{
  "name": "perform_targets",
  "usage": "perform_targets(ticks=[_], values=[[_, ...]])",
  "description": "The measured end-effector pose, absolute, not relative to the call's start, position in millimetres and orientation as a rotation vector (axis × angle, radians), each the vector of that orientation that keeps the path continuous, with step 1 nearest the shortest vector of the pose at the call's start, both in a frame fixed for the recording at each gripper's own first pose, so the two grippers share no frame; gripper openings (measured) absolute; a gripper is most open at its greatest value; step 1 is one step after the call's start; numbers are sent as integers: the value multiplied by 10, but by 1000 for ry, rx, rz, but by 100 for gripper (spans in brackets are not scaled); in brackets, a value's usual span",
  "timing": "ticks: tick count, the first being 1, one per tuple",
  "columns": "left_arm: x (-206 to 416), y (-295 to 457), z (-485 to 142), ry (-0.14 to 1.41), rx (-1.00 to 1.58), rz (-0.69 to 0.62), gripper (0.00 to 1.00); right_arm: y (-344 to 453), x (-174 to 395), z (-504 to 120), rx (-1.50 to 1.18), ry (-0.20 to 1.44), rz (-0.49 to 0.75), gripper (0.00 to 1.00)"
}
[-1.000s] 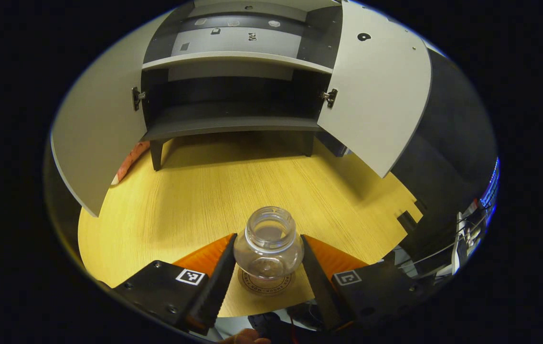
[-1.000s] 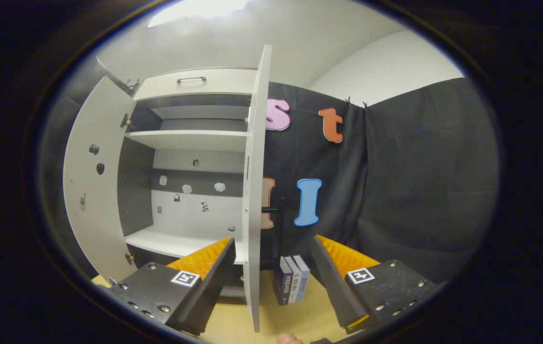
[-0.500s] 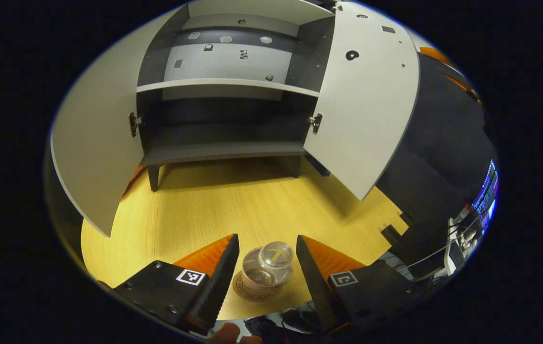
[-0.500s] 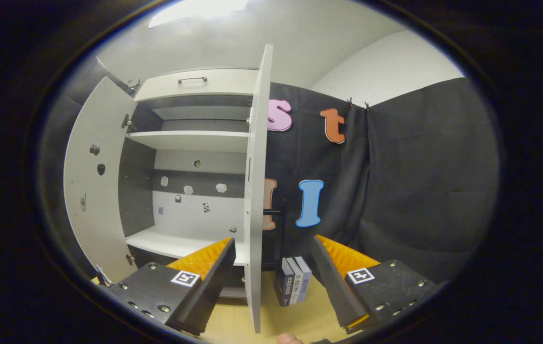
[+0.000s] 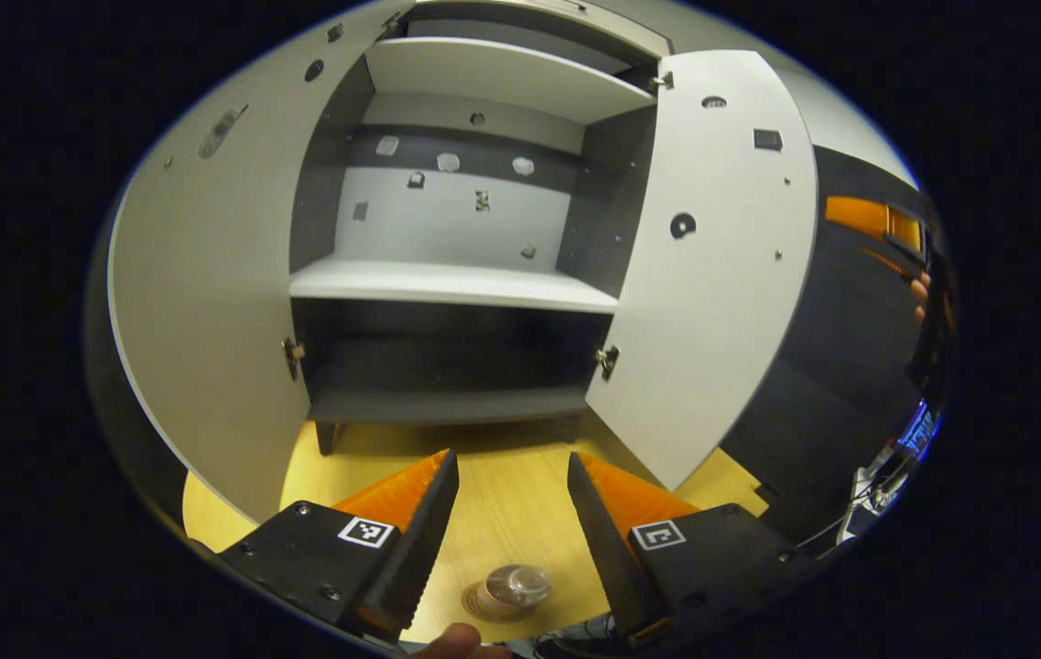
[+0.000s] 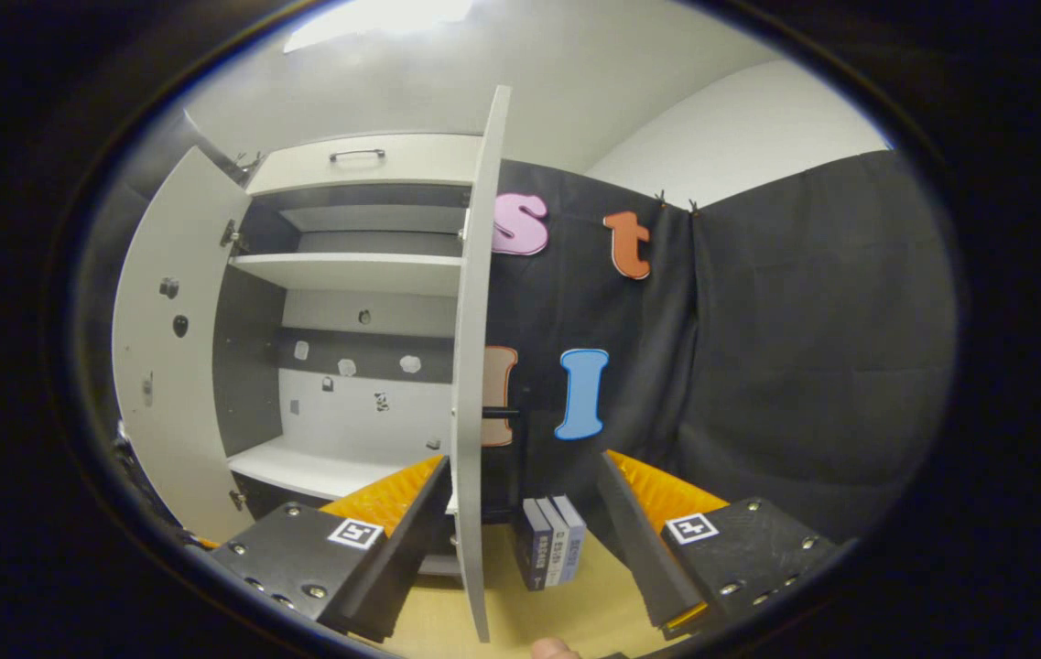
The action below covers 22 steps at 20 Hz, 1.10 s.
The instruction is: Grasp the bottle in the cabinet with the left hand and place it on the coaster, then close the right door with the right hand and the left door with the left hand.
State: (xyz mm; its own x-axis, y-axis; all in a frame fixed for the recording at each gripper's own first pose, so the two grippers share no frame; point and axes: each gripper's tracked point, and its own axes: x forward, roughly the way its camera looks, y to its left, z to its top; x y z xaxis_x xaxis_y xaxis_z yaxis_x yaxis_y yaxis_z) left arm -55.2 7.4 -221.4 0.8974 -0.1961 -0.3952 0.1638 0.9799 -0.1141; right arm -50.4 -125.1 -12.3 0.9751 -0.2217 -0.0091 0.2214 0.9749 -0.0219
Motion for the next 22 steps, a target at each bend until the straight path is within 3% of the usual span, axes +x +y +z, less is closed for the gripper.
perform_targets(ticks=[3,4,5,6,7,9,22], values=[[-407,272,-1655,295,-62,-135,80,-1349,-519,-106,-19,0,-252,96],[-372,356,-1474,252,-58,-110,85,-1376,-520,-94,-18,-3,-264,96],[-346,442,-1312,212,-56,-80,79,-1419,-522,-98,-18,-8,-277,96],[-355,532,-1188,184,-53,-47,85,-1453,-521,-89,-17,-13,-290,96],[-349,627,-1055,156,-52,-15,81,-1485,-518,-86,-15,-18,-301,96],[-384,746,-863,110,-68,32,92,-1493,-482,-94,-7,-17,-303,96],[-516,936,-850,110,-103,95,92,-1373,-313,-72,-70,-35,-220,96]])
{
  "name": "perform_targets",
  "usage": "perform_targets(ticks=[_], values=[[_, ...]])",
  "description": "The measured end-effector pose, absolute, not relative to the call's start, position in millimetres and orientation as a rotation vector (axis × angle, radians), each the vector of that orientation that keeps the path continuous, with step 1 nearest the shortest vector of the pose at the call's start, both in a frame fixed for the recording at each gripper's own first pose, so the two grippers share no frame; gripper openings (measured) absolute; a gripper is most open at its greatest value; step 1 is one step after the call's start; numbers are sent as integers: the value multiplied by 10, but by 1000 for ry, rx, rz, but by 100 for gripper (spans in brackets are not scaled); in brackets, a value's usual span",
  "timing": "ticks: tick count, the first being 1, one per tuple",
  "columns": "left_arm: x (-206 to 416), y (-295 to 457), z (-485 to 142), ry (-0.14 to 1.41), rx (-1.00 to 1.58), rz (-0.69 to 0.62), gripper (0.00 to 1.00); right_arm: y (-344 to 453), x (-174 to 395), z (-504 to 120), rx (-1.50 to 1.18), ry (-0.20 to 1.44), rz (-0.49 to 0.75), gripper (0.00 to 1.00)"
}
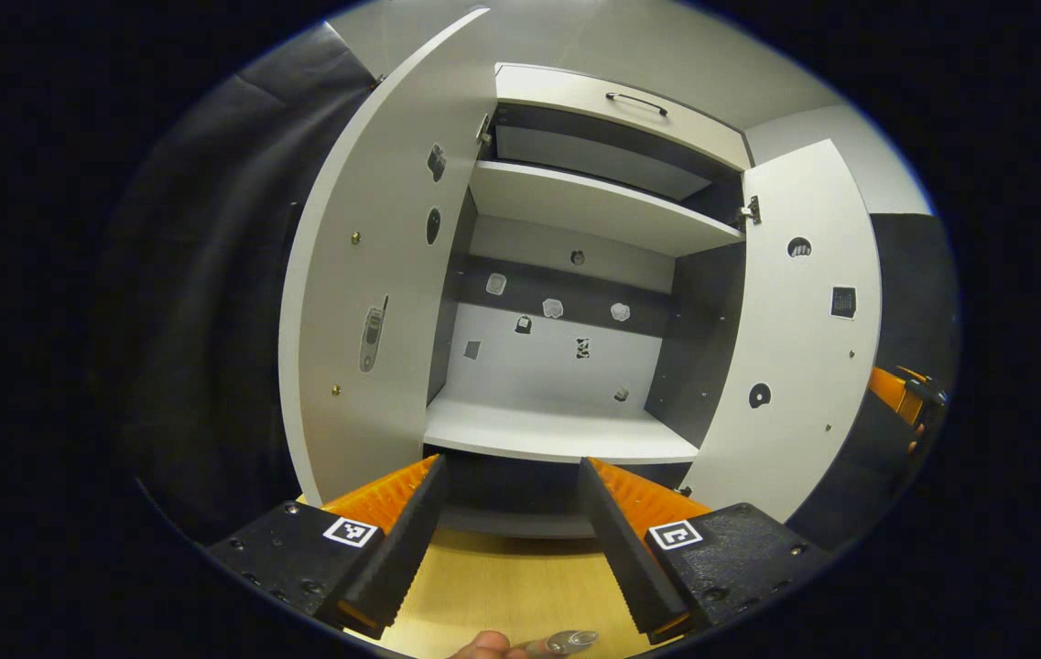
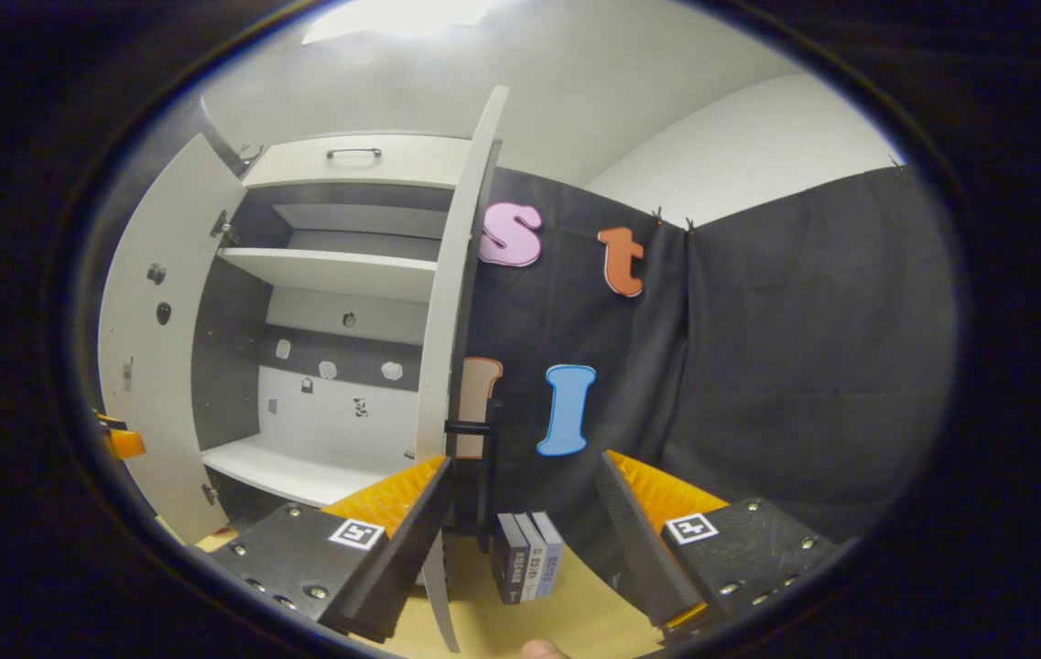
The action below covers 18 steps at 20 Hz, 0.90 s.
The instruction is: Grasp the bottle in the cabinet with the left hand and place it on the coaster, then close the right door with the right hand and the left door with the left hand.
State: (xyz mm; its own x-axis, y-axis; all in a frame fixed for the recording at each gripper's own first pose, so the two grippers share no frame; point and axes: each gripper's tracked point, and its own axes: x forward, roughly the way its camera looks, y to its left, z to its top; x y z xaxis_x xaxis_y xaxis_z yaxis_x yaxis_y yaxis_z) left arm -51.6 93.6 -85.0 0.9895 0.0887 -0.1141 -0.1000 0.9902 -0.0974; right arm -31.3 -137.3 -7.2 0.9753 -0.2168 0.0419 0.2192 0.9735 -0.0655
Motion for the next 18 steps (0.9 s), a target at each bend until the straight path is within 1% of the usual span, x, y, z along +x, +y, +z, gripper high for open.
perform_targets(ticks=[2,3,4,9,18], values=[[-537,922,-824,103,-97,95,92,-1302,-312,-87,-43,-29,-184,96],[-558,923,-810,102,-93,97,92,-1233,-294,-92,-34,-27,-164,93],[-591,924,-806,104,-90,99,92,-1173,-288,-89,-29,-26,-148,95],[-753,981,-779,105,-98,137,92,-847,-210,-97,-20,-27,-58,96],[-1003,1204,-731,93,-76,245,92,-278,-11,-105,32,-22,85,96]])
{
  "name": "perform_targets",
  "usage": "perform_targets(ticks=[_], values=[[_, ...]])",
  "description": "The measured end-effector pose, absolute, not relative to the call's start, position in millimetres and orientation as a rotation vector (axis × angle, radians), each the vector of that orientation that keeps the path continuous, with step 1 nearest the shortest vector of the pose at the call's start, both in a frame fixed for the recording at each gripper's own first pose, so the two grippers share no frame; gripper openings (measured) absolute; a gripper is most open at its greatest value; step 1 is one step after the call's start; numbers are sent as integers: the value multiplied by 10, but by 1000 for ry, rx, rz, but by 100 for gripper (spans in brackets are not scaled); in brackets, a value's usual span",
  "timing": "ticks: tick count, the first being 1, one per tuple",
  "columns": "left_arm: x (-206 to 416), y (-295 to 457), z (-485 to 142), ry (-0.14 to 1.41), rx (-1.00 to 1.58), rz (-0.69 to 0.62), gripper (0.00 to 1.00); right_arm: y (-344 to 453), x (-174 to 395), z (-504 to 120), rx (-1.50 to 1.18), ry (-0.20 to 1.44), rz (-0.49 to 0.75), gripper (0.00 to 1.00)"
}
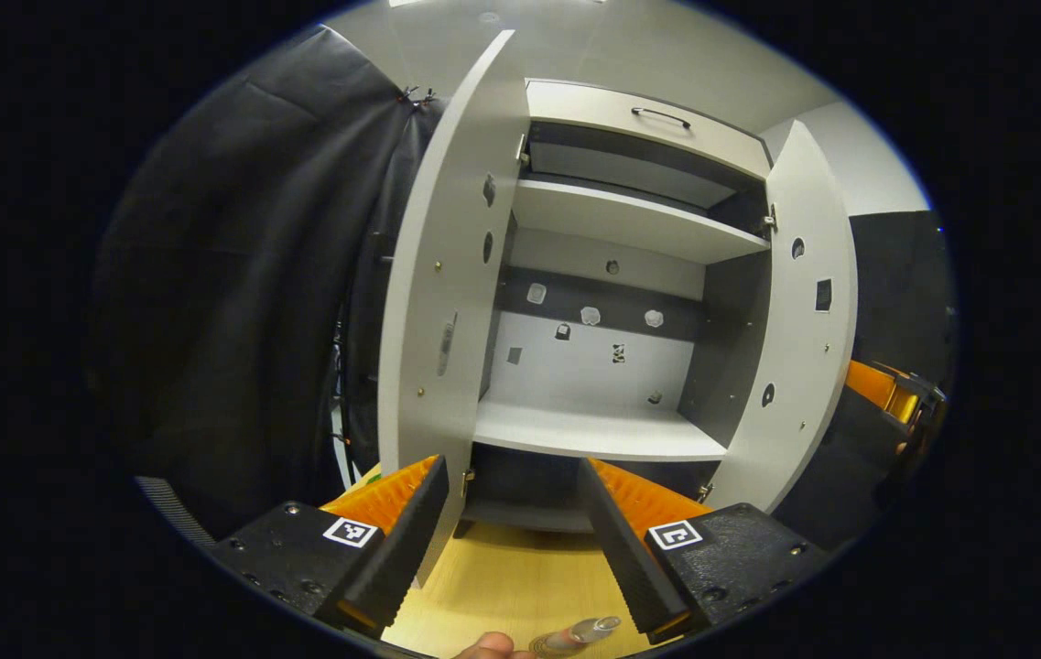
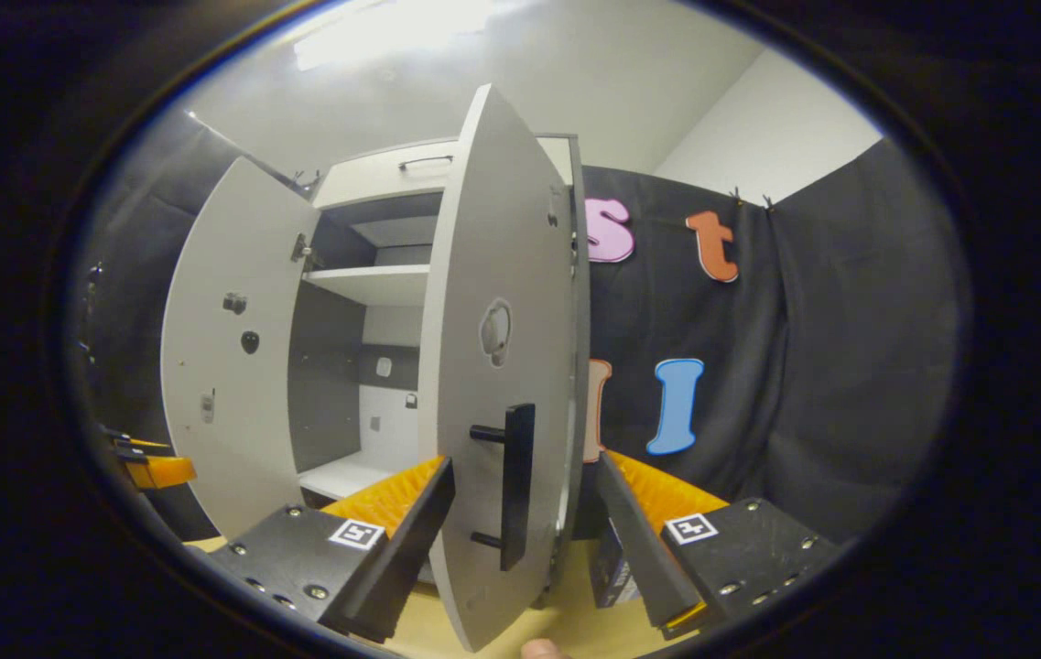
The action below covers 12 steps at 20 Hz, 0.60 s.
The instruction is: Grasp the bottle in the cabinet with the left hand and place it on the coaster, then close the right door with the right hand and the left door with the left hand.
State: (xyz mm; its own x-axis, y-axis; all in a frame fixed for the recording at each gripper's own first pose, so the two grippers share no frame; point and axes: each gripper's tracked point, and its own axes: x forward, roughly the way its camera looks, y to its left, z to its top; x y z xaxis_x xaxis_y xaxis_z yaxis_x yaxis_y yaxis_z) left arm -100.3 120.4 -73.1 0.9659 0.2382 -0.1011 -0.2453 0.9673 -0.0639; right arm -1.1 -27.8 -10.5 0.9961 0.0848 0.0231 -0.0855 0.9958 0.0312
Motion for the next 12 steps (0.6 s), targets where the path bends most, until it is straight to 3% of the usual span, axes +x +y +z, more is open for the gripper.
perform_targets(ticks=[2,3,6,7,8,12], values=[[-1071,1265,-717,91,-71,268,87,-159,84,-160,41,-7,107,95],[-1114,1300,-710,93,-68,280,92,-94,119,-156,43,-5,120,96],[-1238,1415,-709,97,-62,319,92,154,182,-172,53,-2,170,96],[-1260,1438,-712,95,-61,332,87,237,165,-169,59,-1,191,96],[-1299,1462,-697,93,-61,345,92,311,151,-169,61,-1,206,96],[-1508,1612,-670,81,-61,390,92,483,122,-160,41,-8,241,96]])
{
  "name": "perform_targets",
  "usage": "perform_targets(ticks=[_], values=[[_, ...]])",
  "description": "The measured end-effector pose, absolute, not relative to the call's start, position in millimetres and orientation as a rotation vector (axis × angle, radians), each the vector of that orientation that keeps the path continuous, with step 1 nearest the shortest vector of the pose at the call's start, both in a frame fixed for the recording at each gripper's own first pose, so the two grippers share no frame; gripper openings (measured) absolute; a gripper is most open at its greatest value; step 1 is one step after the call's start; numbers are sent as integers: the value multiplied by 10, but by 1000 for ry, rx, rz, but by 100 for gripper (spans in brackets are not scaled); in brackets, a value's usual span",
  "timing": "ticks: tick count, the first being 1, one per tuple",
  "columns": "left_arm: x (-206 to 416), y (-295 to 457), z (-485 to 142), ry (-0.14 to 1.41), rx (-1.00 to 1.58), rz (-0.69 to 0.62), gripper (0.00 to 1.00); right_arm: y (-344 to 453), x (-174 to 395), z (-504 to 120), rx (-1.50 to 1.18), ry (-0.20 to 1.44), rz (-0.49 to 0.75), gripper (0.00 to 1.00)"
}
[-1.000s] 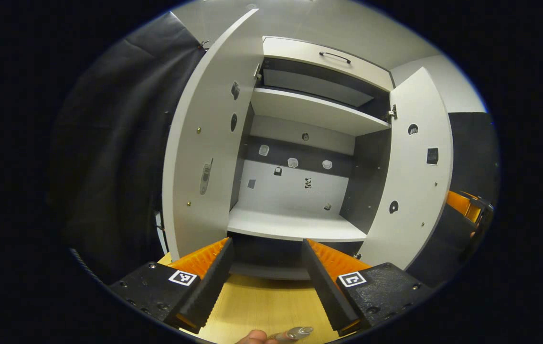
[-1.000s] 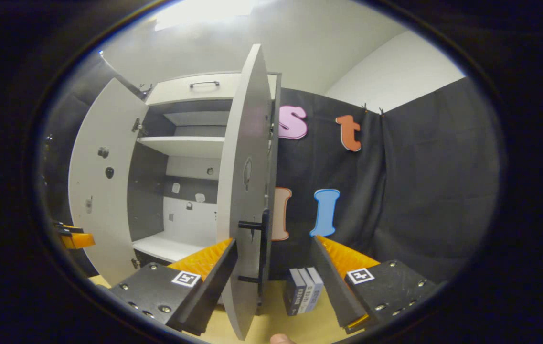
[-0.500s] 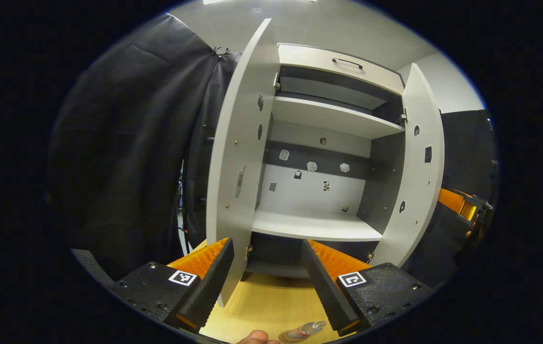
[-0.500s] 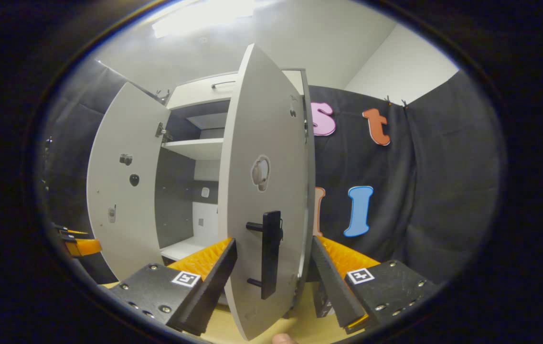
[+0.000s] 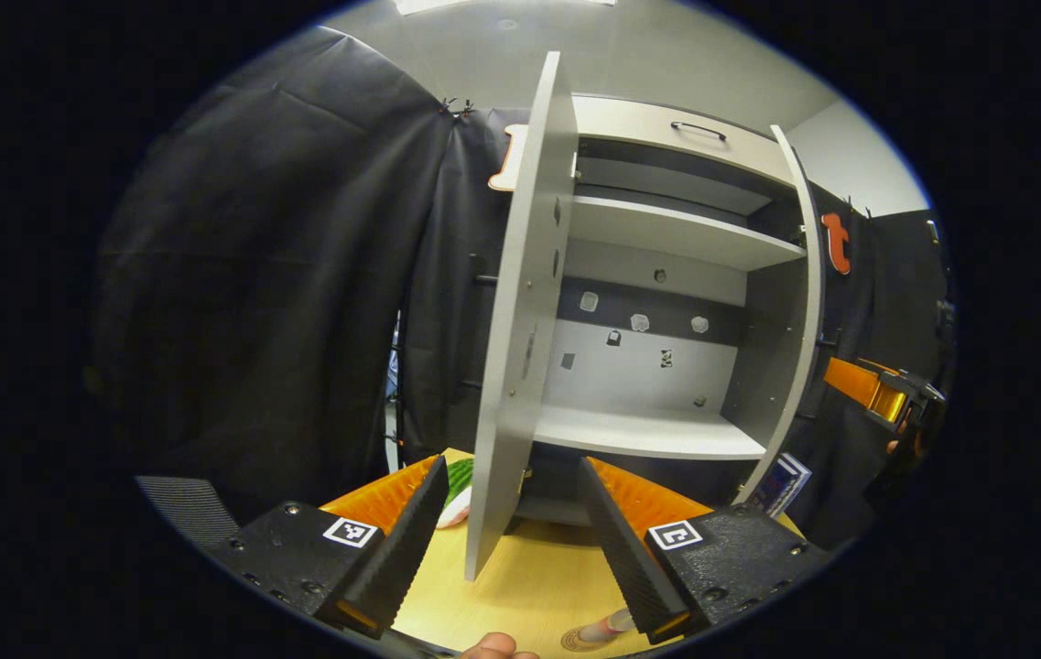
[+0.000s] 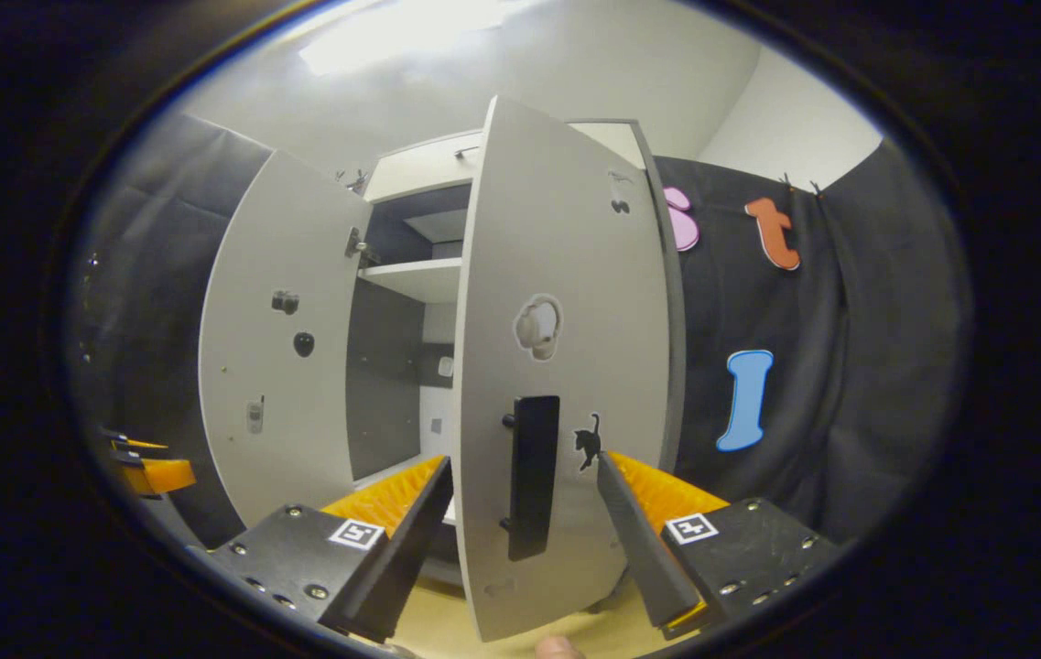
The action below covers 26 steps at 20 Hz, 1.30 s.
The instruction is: Grasp the bottle in the cabinet with the left hand and place it on the coaster, then close the right door with the right hand and the left door with the left hand.
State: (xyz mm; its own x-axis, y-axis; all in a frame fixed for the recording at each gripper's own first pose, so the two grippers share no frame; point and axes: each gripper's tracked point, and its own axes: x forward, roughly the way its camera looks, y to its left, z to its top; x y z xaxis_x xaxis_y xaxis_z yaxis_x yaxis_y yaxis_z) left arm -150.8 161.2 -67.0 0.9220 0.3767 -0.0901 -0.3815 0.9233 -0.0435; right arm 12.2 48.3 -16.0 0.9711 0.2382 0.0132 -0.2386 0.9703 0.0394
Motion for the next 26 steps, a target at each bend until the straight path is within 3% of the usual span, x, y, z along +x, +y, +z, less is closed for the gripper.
perform_targets(ticks=[25,26], values=[[-1588,2082,-617,57,-32,501,92,709,118,-215,85,-2,282,96],[-1585,2140,-614,56,-28,513,87,699,130,-217,84,-3,277,96]])
